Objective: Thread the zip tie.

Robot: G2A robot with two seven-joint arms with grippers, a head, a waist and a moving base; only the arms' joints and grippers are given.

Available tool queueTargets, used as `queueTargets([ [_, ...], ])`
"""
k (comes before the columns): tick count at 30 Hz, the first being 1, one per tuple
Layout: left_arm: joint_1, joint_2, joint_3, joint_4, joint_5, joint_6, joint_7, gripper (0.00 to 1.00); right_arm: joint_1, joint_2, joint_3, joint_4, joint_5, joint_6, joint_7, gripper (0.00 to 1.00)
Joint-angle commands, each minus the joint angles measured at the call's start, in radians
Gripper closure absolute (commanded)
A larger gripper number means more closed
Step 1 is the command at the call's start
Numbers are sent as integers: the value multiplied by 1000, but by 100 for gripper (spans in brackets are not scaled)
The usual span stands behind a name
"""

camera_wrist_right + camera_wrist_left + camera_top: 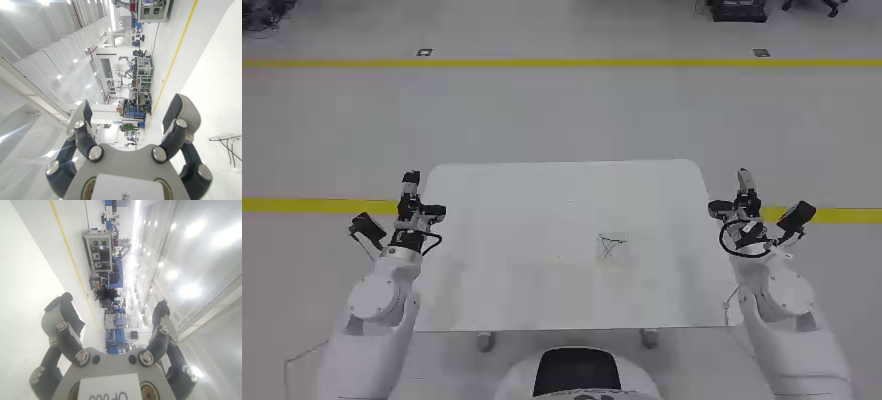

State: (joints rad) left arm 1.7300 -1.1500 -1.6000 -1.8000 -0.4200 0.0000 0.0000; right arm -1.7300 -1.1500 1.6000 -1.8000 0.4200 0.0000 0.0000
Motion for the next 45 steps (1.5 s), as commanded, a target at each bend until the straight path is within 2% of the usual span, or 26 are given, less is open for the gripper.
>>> queueTargets([
  [1,0,0,0,0,0,0,0,0,0,0,0,0,0,0,0,22],
  [2,0,0,0,0,0,0,0,0,0,0,0,0,0,0,0,0],
  [3,0,0,0,0,0,0,0,0,0,0,0,0,0,0,0,0],
  [4,0,0,0,0,0,0,0,0,0,0,0,0,0,0,0,22],
  [6,0,0,0,0,0,0,0,0,0,0,0,0,0,0,0,22],
  [7,0,0,0,0,0,0,0,0,5,2,3,-7,-30,-2,4,0],
  [9,0,0,0,0,0,0,0,0,13,7,3,-11,-110,8,32,0],
  [11,0,0,0,0,0,0,0,0,26,9,3,-7,-145,49,72,0],
  [13,0,0,0,0,0,0,0,0,48,16,-1,6,-199,120,159,0],
  [16,0,0,0,0,0,0,0,0,60,25,-18,32,-318,128,238,0],
  [17,0,0,0,0,0,0,0,0,63,25,-21,45,-334,112,250,0],
  [28,0,0,0,0,0,0,0,0,63,25,-22,49,-336,108,252,0],
  [30,0,0,0,0,0,0,0,0,70,30,-22,38,-401,91,278,0],
  [36,0,0,0,0,0,0,0,0,147,40,-48,70,-526,121,400,0],
  [40,0,0,0,0,0,0,0,0,242,43,-123,125,-635,171,517,0],
  [45,0,0,0,0,0,0,0,0,314,39,-209,179,-743,207,554,0],
])
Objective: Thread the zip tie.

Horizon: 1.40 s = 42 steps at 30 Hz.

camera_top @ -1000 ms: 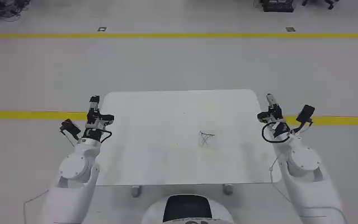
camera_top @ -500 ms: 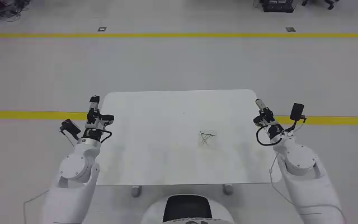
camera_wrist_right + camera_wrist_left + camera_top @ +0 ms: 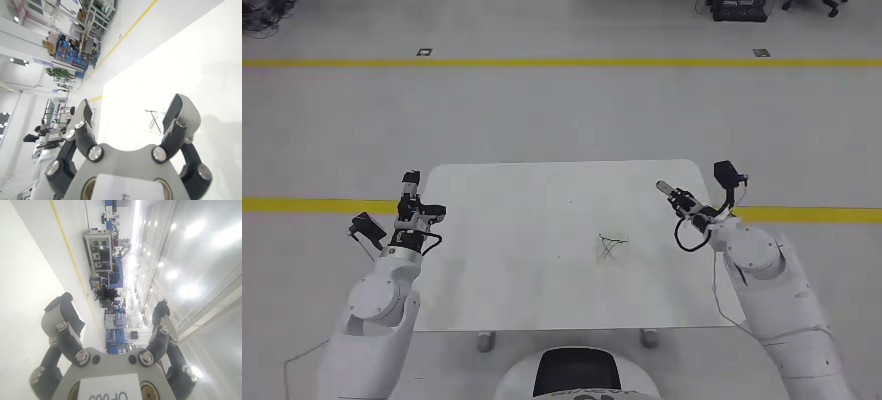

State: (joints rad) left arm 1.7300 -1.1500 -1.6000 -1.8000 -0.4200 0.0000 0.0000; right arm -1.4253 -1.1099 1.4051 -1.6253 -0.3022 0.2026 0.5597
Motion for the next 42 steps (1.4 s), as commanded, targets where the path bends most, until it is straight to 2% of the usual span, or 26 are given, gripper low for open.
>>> queueTargets([
  [1,0,0,0,0,0,0,0,0,10,-2,-24,4,-36,5,-17,0],
  [11,0,0,0,0,0,0,0,0,11,-1,-28,3,-46,-1,-9,0],
  [18,0,0,0,0,0,0,0,0,99,14,-79,21,-236,-95,184,0],
  [23,0,0,0,0,0,0,0,0,178,13,-180,64,-361,-154,333,0],
  [26,0,0,0,0,0,0,0,0,208,6,-240,101,-383,-182,394,0],
  [29,0,0,0,0,0,0,0,0,220,1,-266,127,-358,-205,407,0],
  [40,0,0,0,0,0,0,0,0,221,0,-266,130,-353,-206,406,0],
  [42,0,0,0,0,0,0,0,0,228,4,-290,123,-440,-212,450,0],
])
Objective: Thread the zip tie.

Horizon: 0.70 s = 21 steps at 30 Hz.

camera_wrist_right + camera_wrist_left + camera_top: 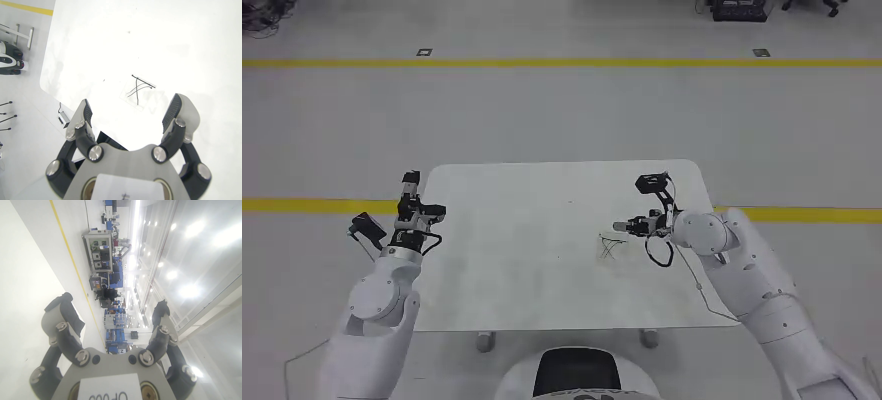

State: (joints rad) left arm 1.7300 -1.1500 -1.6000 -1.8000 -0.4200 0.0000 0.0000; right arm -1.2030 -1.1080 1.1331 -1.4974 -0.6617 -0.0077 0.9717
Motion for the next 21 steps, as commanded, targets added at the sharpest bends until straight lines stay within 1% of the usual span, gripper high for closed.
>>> queueTargets([
  [1,0,0,0,0,0,0,0,0,13,2,-32,-8,-120,35,67,0],
  [2,0,0,0,0,0,0,0,0,28,-2,-52,-15,-147,81,97,0],
  [3,0,0,0,0,0,0,0,0,39,-6,-73,-15,-175,109,116,0],
  [4,0,0,0,0,0,0,0,0,54,-10,-99,-6,-206,139,151,0],
  [5,0,0,0,0,0,0,0,0,78,-18,-127,1,-229,182,163,0],
  [7,0,0,0,0,0,0,0,0,108,-31,-172,32,-241,207,189,0],
  [8,0,0,0,0,0,0,0,0,133,-41,-198,55,-246,224,193,0],
  [9,0,0,0,0,0,0,0,0,148,-48,-217,74,-249,235,198,0],
  [11,0,0,0,0,0,0,0,0,178,-62,-253,111,-238,238,220,0],
  [13,0,0,0,0,0,0,0,0,209,-74,-281,151,-248,262,232,0],
  [21,0,0,0,0,0,0,0,0,209,-74,-281,151,-248,262,232,0],
])
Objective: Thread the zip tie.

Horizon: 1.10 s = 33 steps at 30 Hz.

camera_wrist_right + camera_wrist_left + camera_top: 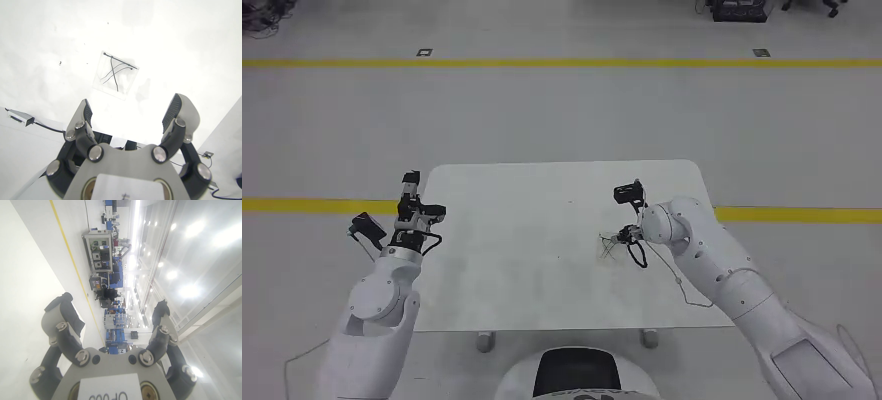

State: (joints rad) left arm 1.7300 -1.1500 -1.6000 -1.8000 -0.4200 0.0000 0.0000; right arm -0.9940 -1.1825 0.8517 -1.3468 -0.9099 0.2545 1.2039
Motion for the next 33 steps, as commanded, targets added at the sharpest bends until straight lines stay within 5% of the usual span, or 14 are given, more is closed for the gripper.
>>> queueTargets([
  [1,0,0,0,0,0,0,0,0,0,0,0,0,0,0,0,0],
  [9,0,0,0,0,0,0,0,0,49,-43,-97,113,14,-54,-4,0],
  [19,0,0,0,0,0,0,0,0,49,-43,-97,113,14,-54,-4,0],
  [24,0,0,0,0,0,0,0,0,41,-54,-113,108,-11,17,-27,0],
  [26,0,0,0,0,0,0,0,0,54,-67,-120,127,-7,85,-5,0],
  [33,0,0,0,0,0,0,0,0,80,-126,-79,236,10,85,-28,0],
])
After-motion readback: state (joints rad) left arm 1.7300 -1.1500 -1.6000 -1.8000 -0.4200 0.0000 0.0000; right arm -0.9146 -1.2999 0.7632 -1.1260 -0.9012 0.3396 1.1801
